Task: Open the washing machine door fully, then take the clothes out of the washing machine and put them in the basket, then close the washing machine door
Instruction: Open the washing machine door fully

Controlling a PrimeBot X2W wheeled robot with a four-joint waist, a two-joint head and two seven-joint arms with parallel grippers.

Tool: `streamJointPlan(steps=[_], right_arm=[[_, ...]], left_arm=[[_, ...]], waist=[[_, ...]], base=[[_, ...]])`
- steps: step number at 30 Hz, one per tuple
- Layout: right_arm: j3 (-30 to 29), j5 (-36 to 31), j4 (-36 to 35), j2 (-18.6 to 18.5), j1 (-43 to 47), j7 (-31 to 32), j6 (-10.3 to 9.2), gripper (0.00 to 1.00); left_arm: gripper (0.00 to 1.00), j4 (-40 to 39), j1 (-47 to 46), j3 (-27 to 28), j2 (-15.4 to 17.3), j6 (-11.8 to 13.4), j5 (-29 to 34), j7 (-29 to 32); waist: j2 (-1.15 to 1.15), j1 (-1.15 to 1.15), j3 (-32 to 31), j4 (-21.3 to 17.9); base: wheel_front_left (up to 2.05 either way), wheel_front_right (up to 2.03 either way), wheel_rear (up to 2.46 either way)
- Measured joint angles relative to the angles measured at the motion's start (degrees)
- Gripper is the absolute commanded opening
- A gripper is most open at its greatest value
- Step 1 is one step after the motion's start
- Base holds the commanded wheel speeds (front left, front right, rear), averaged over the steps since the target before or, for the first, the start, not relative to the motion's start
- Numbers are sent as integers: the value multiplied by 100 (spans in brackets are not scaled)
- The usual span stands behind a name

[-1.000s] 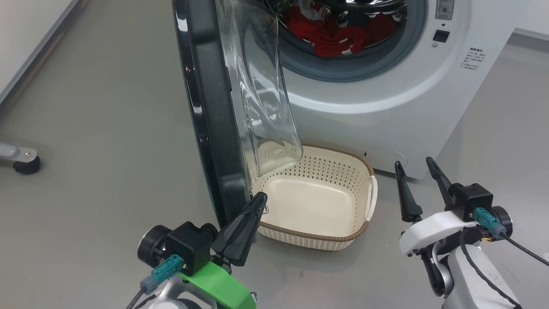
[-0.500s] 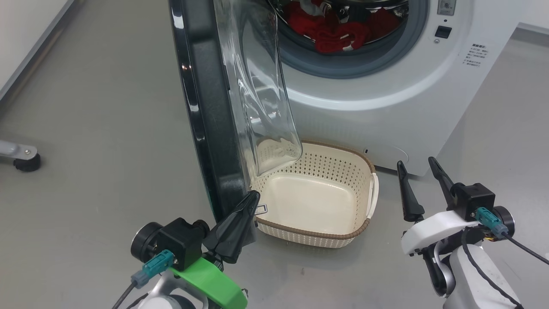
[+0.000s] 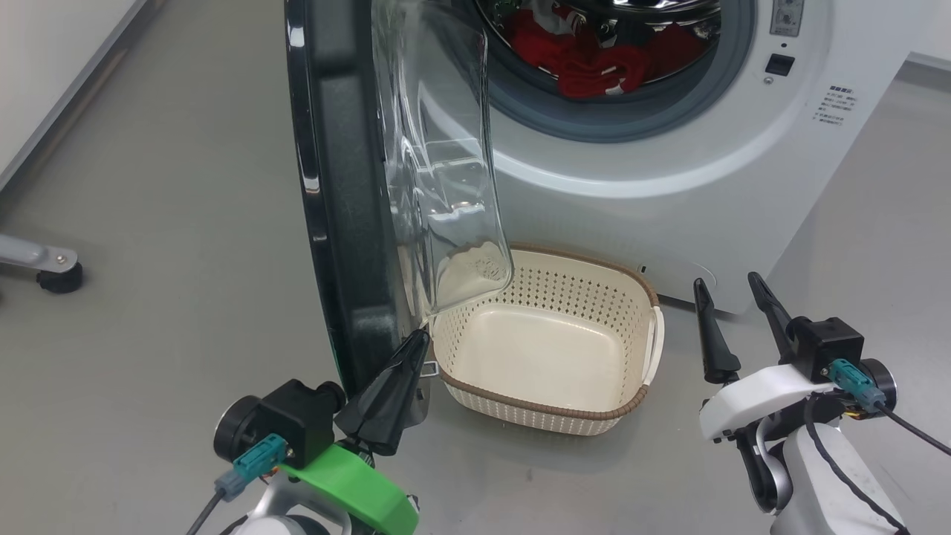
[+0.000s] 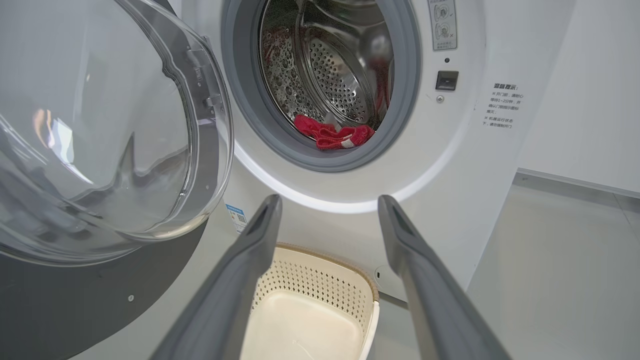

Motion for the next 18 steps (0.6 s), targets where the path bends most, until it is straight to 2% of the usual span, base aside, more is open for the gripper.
streamJointPlan(steps=[14, 18], right_arm=[[-12, -40, 11, 5, 0, 0, 1, 100], [-21, -40, 11, 7, 0, 0, 1, 100]], left_arm=[[0, 58, 192, 460, 43, 401, 2, -125], [0, 105, 196, 595, 101, 433, 3, -137]], waist=[[0, 0, -9, 139], [0, 0, 11, 171]], base=[[0, 0, 0], [0, 0, 0]])
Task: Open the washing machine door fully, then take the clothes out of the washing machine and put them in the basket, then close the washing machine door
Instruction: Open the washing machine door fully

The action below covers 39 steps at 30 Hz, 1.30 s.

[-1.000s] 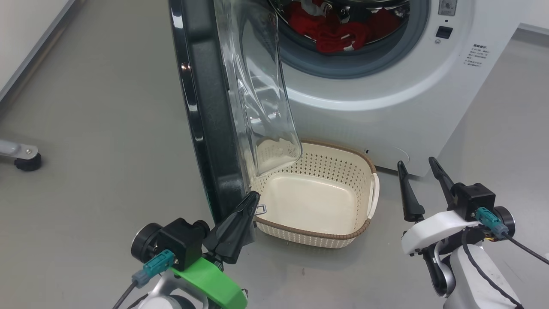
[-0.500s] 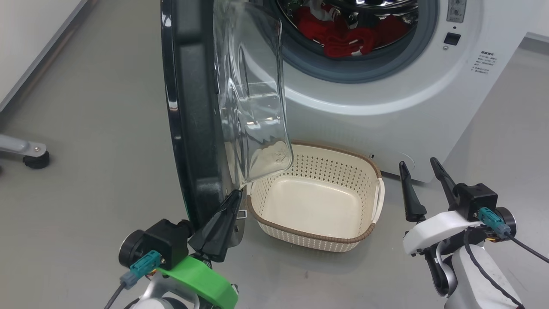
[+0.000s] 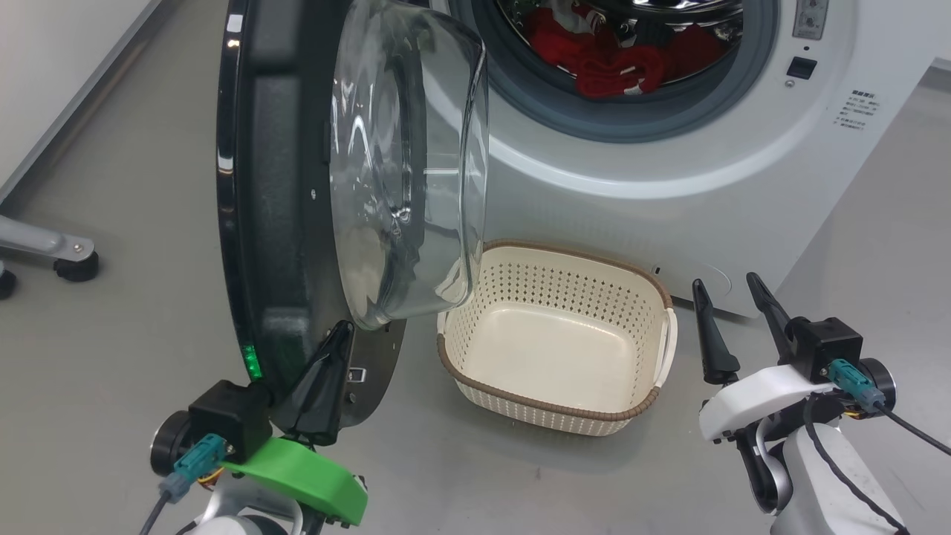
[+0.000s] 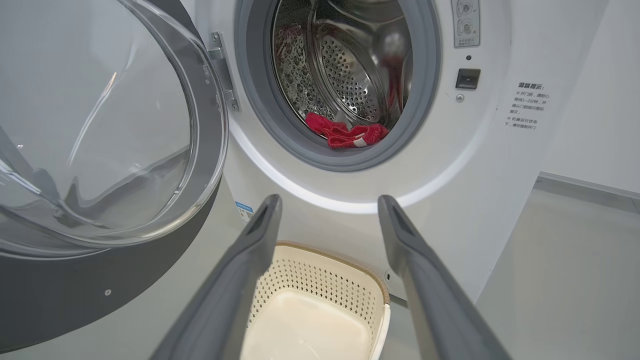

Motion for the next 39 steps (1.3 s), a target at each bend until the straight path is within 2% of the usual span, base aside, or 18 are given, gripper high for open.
streamJointPlan(steps=[20, 39], right_arm=[[-16, -64, -34, 0, -13, 0, 1, 100], [-64, -205, -47, -1, -148, 0, 52, 100]], left_arm=[[0, 435, -54, 1068, 209, 190, -162, -345], [0, 1373, -724, 2092, 216, 275, -490, -906]], waist=[[0, 0, 197, -12], [0, 0, 478, -107]], base=[[0, 0, 0], [0, 0, 0]])
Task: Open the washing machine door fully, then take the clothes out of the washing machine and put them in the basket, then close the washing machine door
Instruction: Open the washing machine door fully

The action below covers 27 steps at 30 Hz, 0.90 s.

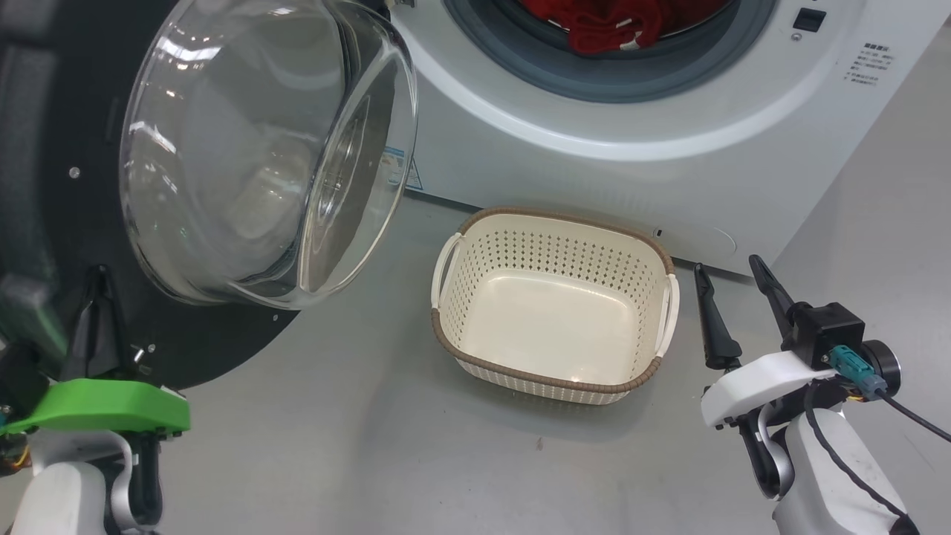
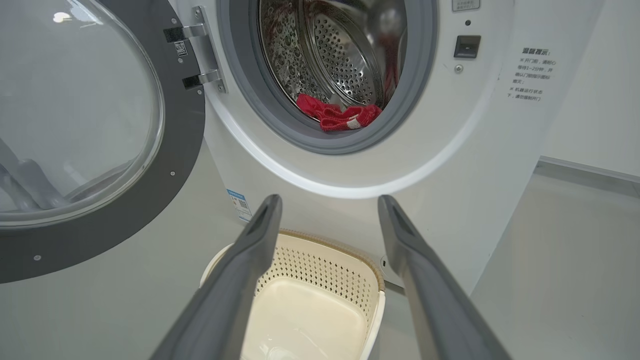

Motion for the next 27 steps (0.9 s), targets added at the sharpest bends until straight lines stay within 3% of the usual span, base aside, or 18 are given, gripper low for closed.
streamJointPlan(steps=[14, 27], right_arm=[[-81, -42, 3, 0, -93, 0, 8, 100], [-140, -52, 8, 0, -101, 0, 47, 100]], left_arm=[[0, 976, -481, 604, 216, 21, -179, -299], [0, 1452, -728, 579, 265, -30, -174, -443]], waist=[[0, 0, 72, -32], [0, 0, 139, -34]], base=[[0, 0, 0], [0, 0, 0]])
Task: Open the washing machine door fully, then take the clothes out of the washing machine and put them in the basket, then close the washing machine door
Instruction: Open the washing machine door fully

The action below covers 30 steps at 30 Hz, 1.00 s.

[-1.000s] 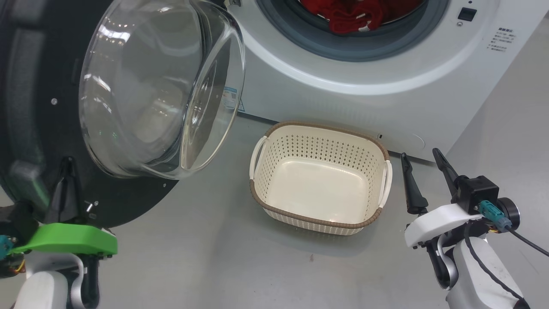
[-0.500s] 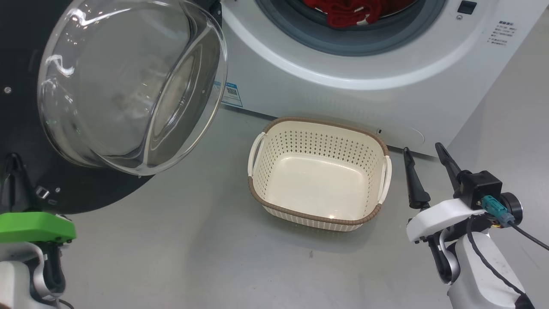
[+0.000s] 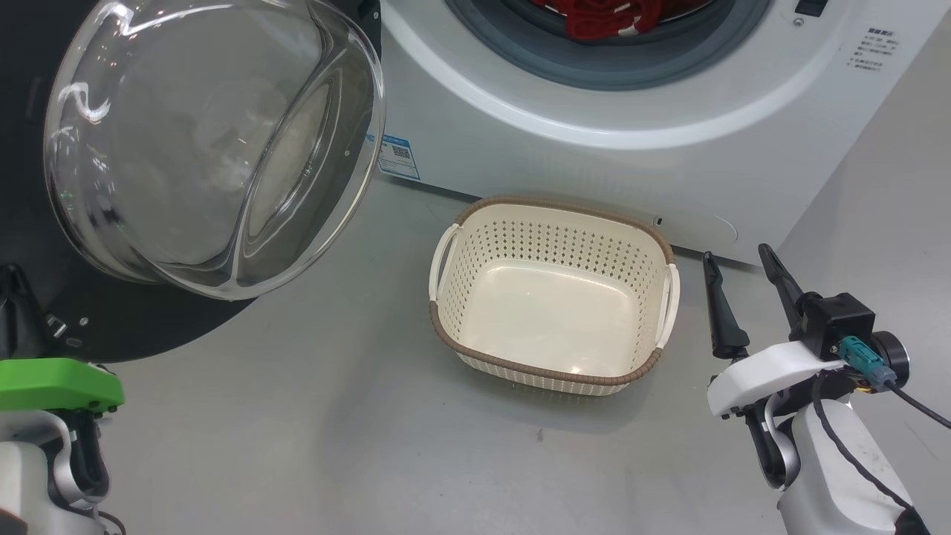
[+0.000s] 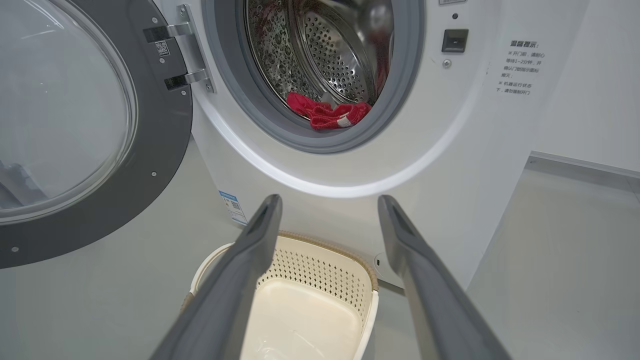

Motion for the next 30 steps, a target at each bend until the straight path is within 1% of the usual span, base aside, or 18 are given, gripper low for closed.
streamJointPlan(steps=[8, 15, 18, 19, 21, 22, 24, 25, 26, 29, 30], right_arm=[[37, 1, 36, -2, -44, 0, 19, 100], [76, 19, 44, -1, -41, 0, 21, 100], [89, 60, 43, 0, -36, 0, 21, 100], [96, 68, 43, 0, -34, 0, 21, 100], [129, 78, 43, 0, -31, 0, 27, 100], [140, 96, 43, 0, -27, 0, 35, 100], [153, 127, 42, 0, -8, -1, 44, 100], [166, 138, 41, 0, 5, 0, 44, 100], [182, 167, 40, 0, 20, 0, 44, 100], [266, 216, 40, 2, 26, -1, 44, 100], [287, 221, 40, 2, 29, 0, 44, 100]], left_arm=[[0, -22, 25, -144, -54, -7, 175, -59], [0, -427, 399, -267, -102, -7, 416, -145], [0, -665, 612, -368, -177, -7, 493, -154], [5, -749, 675, -415, -218, -13, 513, -155], [33, -903, 787, -501, -282, -25, 515, -157], [43, -965, 833, -543, -292, -26, 532, -158], [82, -1085, 929, -600, -298, -65, 566, -158], [95, -1133, 975, -642, -303, -74, 566, -158], [100, -1173, 1017, -692, -315, -75, 576, -157], [100, -1329, 1151, -809, -389, -88, 677, -158], [100, -1379, 1191, -860, -400, -132, 699, -158]], waist=[[0, 0, -51, -35], [0, 0, -189, -88], [0, 0, -247, -121], [0, 0, -263, -135], [0, 0, -288, -169], [0, 0, -301, -186], [0, 0, -329, -223], [0, 0, -344, -242], [0, 0, -359, -261], [0, 0, -400, -332], [0, 0, -411, -361]], base=[[0, 0, 0], [0, 0, 0], [0, 0, 0], [0, 0, 0], [0, 0, 0], [0, 0, 0], [0, 0, 0], [0, 0, 0], [0, 0, 0], [0, 0, 0], [0, 0, 0]])
